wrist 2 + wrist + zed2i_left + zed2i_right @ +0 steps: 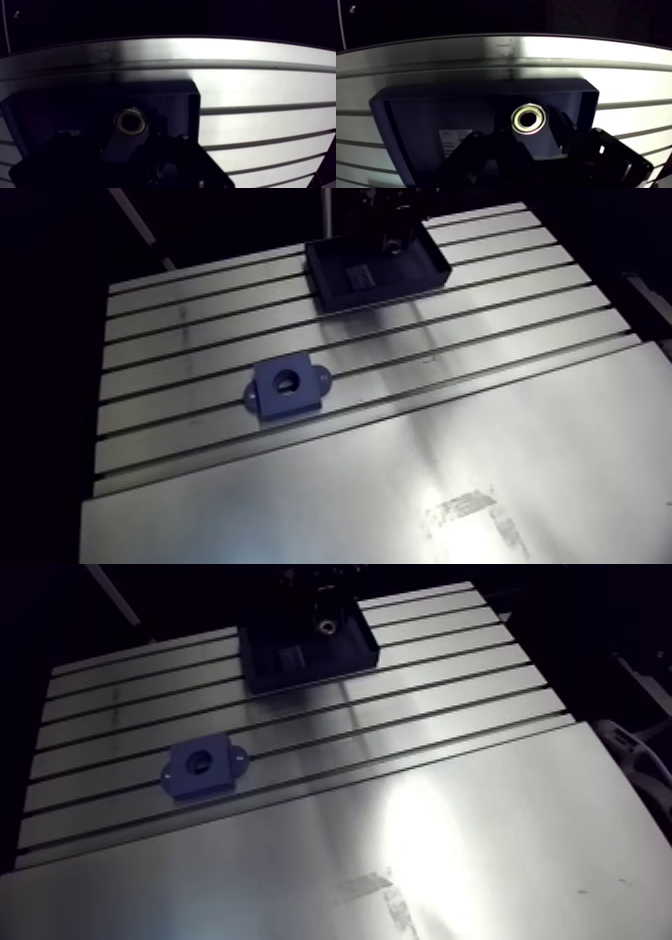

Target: Pick up the bearing and press it into the housing until flush.

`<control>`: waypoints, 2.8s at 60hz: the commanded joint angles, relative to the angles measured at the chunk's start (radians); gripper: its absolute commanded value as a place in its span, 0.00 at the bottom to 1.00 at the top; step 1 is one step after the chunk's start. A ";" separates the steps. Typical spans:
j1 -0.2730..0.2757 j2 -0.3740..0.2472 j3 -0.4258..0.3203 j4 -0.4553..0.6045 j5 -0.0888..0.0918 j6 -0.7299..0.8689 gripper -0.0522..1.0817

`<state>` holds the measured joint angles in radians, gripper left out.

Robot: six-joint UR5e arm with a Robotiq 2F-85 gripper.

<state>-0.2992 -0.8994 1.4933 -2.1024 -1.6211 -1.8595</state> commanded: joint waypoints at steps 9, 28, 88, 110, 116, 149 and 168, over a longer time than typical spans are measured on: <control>0.002 0.000 0.002 0.000 0.000 -0.001 0.48; 0.002 -0.002 0.003 0.000 0.001 0.001 0.48; 0.000 -0.012 0.012 -0.003 0.004 0.001 0.52; 0.000 -0.110 0.057 0.004 0.008 -0.002 0.56; 0.006 -0.168 0.079 0.034 0.009 -0.001 0.57; 0.129 -0.340 0.188 0.113 0.011 0.145 0.60; 0.212 -0.395 0.253 0.126 0.016 0.194 0.61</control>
<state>-0.1606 -1.2375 1.6833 -1.9903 -1.6101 -1.7088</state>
